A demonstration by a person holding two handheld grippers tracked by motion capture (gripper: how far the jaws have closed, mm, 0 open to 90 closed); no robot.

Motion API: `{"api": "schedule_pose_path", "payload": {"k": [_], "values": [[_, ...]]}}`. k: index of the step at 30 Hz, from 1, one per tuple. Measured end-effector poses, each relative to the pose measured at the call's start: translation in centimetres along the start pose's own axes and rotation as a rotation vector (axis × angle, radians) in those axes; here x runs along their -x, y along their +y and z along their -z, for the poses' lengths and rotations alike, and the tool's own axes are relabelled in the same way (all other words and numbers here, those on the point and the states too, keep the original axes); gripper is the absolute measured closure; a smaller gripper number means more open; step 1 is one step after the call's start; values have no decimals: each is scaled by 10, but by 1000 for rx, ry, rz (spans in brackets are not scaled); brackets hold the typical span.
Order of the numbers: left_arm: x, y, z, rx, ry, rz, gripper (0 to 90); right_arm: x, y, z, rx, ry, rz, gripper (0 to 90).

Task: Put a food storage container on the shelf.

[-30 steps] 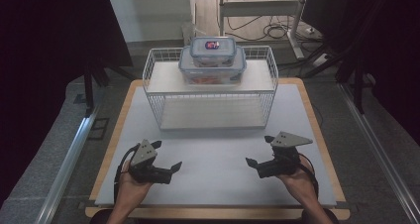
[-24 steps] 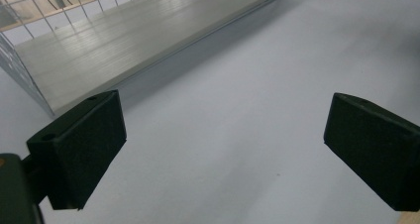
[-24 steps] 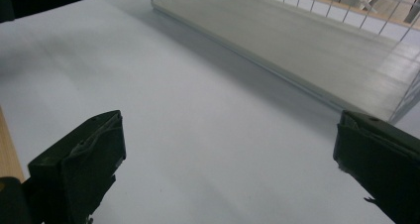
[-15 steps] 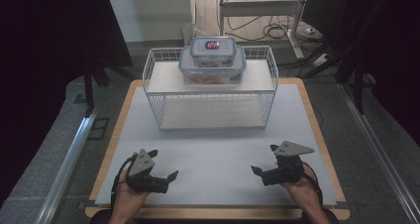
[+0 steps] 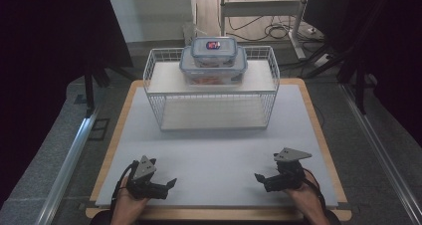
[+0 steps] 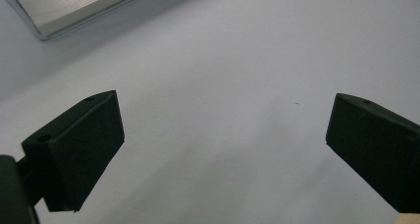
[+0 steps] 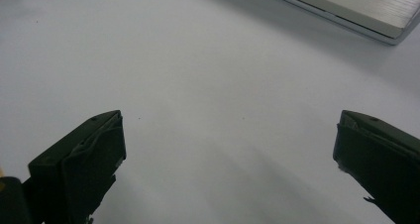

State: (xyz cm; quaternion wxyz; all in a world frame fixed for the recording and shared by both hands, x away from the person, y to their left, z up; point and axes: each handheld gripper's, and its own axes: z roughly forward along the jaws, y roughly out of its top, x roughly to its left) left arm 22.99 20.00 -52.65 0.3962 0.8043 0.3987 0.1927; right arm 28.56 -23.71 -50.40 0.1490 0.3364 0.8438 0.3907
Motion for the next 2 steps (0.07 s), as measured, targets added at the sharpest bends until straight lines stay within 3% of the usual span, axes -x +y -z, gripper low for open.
{"api": "schedule_pose_path", "payload": {"k": [2], "values": [[0, 0, 0, 4, -1, 5, 14, 1, 0, 0, 2, -1, -8, 0]]}}
